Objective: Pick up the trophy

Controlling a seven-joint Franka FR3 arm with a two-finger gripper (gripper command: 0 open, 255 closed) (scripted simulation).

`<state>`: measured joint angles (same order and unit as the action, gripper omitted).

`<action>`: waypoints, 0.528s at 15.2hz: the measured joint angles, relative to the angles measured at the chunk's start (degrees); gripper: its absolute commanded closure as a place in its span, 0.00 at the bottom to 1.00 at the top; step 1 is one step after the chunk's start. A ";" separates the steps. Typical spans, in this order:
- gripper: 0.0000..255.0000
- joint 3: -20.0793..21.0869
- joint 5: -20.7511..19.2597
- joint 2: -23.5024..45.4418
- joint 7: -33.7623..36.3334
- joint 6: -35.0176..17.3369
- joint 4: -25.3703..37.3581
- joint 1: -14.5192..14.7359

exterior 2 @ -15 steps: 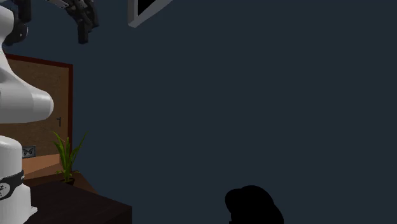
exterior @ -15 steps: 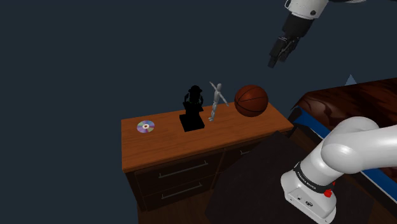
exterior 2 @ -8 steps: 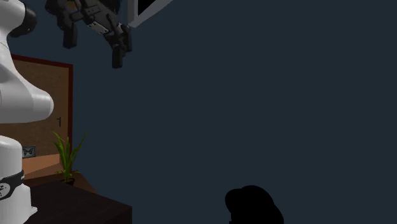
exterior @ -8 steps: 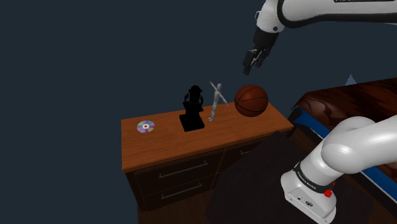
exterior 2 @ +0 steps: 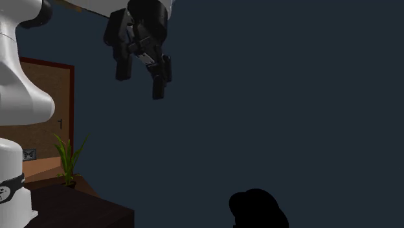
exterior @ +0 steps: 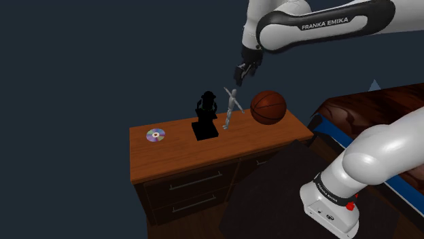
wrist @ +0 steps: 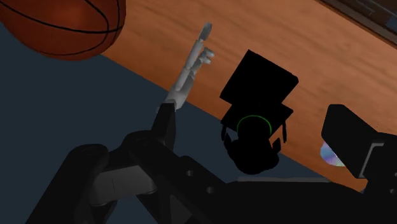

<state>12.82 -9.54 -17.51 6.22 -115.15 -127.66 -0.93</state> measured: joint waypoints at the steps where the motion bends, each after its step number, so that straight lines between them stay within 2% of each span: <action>1: 0.00 0.62 -1.44 2.39 0.90 -0.85 1.45 -0.28; 8: 0.00 4.20 -13.59 18.29 9.93 -6.08 9.33 -0.36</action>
<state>17.02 -23.13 0.77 16.14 -121.24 -118.33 -1.29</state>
